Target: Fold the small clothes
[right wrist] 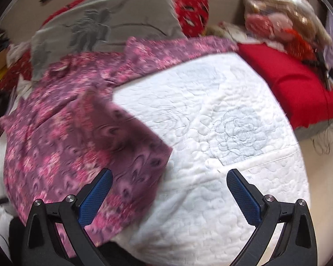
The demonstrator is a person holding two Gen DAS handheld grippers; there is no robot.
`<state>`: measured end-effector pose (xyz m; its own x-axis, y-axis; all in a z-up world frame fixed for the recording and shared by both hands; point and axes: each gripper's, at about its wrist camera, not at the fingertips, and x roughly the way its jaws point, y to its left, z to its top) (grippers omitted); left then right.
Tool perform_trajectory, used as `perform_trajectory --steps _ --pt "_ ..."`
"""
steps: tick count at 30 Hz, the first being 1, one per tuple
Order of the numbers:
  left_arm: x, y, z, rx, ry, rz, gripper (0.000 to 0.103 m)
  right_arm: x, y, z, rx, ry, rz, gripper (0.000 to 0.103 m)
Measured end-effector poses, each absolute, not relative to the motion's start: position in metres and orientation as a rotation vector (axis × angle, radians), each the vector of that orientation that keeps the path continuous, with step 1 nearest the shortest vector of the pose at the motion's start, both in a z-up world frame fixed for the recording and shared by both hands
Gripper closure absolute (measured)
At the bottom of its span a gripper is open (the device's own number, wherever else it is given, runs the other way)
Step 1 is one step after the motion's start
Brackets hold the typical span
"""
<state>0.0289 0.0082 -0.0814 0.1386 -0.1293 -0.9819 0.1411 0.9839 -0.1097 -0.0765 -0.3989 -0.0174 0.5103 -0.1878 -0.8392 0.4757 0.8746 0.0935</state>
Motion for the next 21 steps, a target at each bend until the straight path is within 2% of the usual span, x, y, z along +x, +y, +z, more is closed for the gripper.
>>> perform_trajectory --steps 2,3,4,5,6,7,8,9,12,17,21 --pt "0.027 -0.004 -0.092 0.03 1.456 -0.217 0.001 -0.065 -0.405 -0.028 0.367 0.984 -0.396 0.004" --pt "0.025 -0.009 -0.097 0.023 1.469 -0.241 0.01 -0.06 -0.407 -0.034 0.389 0.996 -0.38 0.008" --pt "0.024 -0.013 -0.1 0.015 1.481 -0.266 0.02 -0.057 -0.407 -0.038 0.412 1.003 -0.355 0.019" --pt "0.022 -0.017 -0.102 0.008 1.495 -0.289 0.05 -0.056 -0.405 -0.039 0.429 1.008 -0.336 0.036" --pt "0.022 -0.021 -0.104 -0.011 1.514 -0.328 0.072 -0.055 -0.403 -0.042 0.467 1.009 -0.291 0.044" --pt "0.022 -0.023 -0.101 -0.022 1.511 -0.337 0.081 -0.056 -0.4 -0.042 0.477 1.004 -0.27 0.062" --pt "0.022 -0.022 -0.099 -0.023 1.498 -0.339 0.09 -0.057 -0.397 -0.04 0.482 0.994 -0.247 0.091" --pt "0.021 -0.021 -0.094 -0.028 1.486 -0.357 0.098 -0.06 -0.394 -0.038 0.507 0.982 -0.193 0.096" --pt "0.02 -0.001 -0.065 -0.13 1.443 -0.406 0.099 -0.076 -0.39 -0.018 0.556 0.919 -0.129 0.097" --pt "0.011 0.048 0.016 -0.277 1.319 -0.467 0.099 -0.125 -0.379 0.049 0.66 0.783 0.022 0.097" --pt "0.005 0.081 0.052 -0.277 1.28 -0.445 0.098 -0.167 -0.367 0.087 0.739 0.723 0.085 0.097"
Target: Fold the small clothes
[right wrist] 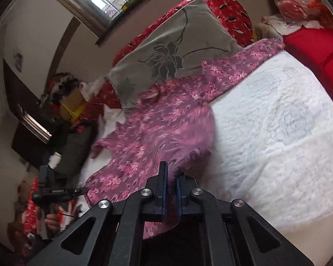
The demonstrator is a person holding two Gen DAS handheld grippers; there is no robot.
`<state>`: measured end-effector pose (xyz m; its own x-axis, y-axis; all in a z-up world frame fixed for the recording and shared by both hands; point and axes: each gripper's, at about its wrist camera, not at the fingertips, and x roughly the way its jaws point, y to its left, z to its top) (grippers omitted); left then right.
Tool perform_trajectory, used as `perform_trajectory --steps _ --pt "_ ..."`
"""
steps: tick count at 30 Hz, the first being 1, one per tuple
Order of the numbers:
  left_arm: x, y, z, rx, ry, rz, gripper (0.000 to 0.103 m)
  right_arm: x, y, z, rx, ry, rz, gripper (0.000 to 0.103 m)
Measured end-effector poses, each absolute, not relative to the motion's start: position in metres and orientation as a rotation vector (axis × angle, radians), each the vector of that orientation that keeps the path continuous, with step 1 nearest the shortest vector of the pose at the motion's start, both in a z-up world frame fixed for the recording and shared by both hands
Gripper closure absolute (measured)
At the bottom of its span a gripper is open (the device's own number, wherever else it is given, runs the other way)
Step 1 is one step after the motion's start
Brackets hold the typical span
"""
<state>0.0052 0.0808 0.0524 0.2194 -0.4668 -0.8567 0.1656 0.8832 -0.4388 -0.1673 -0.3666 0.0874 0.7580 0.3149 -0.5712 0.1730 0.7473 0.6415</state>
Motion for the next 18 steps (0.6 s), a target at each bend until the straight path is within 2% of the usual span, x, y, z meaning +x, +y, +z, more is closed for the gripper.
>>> perform_trajectory --steps 1,4,8,12,14,15,16,17,18 --pt "0.009 0.084 0.058 -0.268 1.293 -0.427 0.098 -0.174 -0.367 0.087 0.758 0.728 0.087 0.097" --pt "0.008 0.098 0.023 -0.232 1.365 -0.374 0.098 -0.186 -0.361 0.061 0.762 0.812 0.038 0.097" --pt "0.001 0.111 -0.014 -0.201 1.452 -0.305 0.098 -0.191 -0.364 -0.01 0.744 1.03 -0.116 0.097" --pt "0.005 0.111 -0.011 -0.202 1.428 -0.31 0.096 -0.19 -0.377 -0.032 0.72 1.146 -0.24 0.091" --pt "0.013 0.105 -0.002 -0.191 1.39 -0.328 0.085 -0.185 -0.387 -0.017 0.734 1.071 -0.248 0.09" --pt "0.019 0.099 -0.001 -0.189 1.375 -0.338 0.072 -0.18 -0.391 -0.006 0.733 1.025 -0.246 0.089" --pt "0.027 0.09 -0.001 -0.181 1.353 -0.348 0.057 -0.173 -0.394 0.005 0.728 0.98 -0.234 0.082" --pt "0.037 0.078 0.0 -0.168 1.333 -0.349 0.053 -0.163 -0.395 0.012 0.72 0.945 -0.214 0.073" --pt "0.043 0.065 -0.001 -0.146 1.305 -0.346 0.052 -0.151 -0.395 0.017 0.706 0.92 -0.197 0.071"
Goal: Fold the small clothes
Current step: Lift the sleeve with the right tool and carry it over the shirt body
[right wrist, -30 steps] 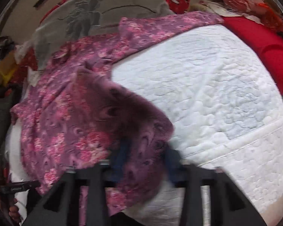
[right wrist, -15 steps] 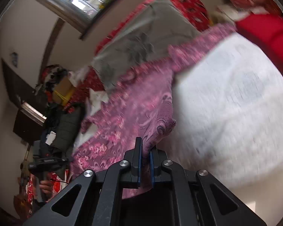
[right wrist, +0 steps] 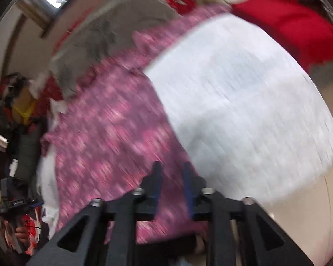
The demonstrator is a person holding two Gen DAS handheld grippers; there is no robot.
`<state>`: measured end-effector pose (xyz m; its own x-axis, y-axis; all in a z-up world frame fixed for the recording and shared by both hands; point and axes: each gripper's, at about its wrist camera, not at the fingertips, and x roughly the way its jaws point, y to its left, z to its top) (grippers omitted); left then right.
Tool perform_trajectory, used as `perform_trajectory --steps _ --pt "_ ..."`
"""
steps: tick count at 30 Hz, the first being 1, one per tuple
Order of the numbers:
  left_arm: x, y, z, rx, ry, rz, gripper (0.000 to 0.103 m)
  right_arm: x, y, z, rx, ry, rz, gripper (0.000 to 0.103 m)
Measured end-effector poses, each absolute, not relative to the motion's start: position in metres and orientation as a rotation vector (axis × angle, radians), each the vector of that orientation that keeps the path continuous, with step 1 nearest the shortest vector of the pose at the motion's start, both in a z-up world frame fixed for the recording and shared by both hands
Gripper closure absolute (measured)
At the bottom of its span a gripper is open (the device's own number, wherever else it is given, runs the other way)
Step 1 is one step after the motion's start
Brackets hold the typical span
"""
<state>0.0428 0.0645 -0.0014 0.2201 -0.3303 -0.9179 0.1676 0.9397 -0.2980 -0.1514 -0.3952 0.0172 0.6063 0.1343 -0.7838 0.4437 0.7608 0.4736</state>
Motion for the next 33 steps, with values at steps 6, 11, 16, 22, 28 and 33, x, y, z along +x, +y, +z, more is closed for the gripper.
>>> perform_trajectory --steps 6,11,16,22,28,33 --pt "0.069 0.012 -0.043 -0.02 1.346 -0.313 0.052 -0.082 -0.373 -0.027 0.56 1.017 -0.132 0.071" --pt "0.084 0.002 -0.057 -0.01 1.403 -0.318 0.052 -0.062 -0.413 -0.011 0.599 0.98 -0.125 0.073" --pt "0.105 0.002 -0.043 -0.098 1.369 -0.354 0.051 -0.051 -0.558 0.017 0.83 0.77 -0.389 0.048" --pt "0.147 -0.018 -0.035 -0.121 1.34 -0.379 0.051 -0.004 -0.693 -0.011 1.097 0.626 -0.588 0.047" --pt "0.175 -0.044 -0.029 -0.073 1.306 -0.379 0.051 0.067 -0.732 -0.054 1.192 0.551 -0.631 0.045" --pt "0.194 -0.063 -0.025 -0.075 1.29 -0.394 0.051 0.105 -0.733 -0.067 1.141 0.538 -0.601 0.05"
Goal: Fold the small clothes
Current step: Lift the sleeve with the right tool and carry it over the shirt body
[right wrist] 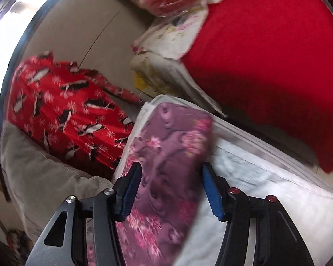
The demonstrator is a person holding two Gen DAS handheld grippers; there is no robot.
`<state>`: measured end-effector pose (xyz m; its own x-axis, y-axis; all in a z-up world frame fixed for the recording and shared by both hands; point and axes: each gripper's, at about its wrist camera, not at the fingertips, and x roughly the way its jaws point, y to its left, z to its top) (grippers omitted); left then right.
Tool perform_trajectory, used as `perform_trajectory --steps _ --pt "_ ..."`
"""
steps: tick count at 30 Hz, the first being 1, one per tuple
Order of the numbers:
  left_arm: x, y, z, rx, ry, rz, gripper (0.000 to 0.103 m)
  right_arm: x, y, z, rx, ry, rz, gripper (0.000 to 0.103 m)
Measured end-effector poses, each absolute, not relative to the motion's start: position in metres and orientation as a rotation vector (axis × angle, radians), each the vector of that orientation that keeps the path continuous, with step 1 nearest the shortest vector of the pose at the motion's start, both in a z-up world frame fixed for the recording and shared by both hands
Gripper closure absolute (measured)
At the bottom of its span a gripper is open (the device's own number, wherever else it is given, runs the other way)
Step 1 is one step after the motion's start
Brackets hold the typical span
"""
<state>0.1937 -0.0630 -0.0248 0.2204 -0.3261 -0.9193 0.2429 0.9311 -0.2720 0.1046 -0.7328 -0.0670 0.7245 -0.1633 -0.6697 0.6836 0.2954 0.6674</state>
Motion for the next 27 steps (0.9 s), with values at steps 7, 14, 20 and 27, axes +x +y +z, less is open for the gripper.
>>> perform_trajectory --steps 7,14,20,27 --pt "0.221 -0.083 -0.005 -0.031 1.21 -0.405 0.043 0.08 -0.743 -0.021 0.971 0.467 -0.631 0.096" --pt "0.248 -0.079 -0.046 -0.103 1.298 -0.348 0.038 0.06 -0.756 -0.032 0.953 0.599 -0.742 0.096" --pt "0.245 -0.076 -0.051 -0.131 1.295 -0.378 0.038 0.064 -0.729 -0.017 0.993 0.516 -0.621 0.095" --pt "0.234 -0.059 -0.04 -0.192 1.301 -0.442 0.038 0.087 -0.661 0.022 0.94 0.515 -0.424 0.095"
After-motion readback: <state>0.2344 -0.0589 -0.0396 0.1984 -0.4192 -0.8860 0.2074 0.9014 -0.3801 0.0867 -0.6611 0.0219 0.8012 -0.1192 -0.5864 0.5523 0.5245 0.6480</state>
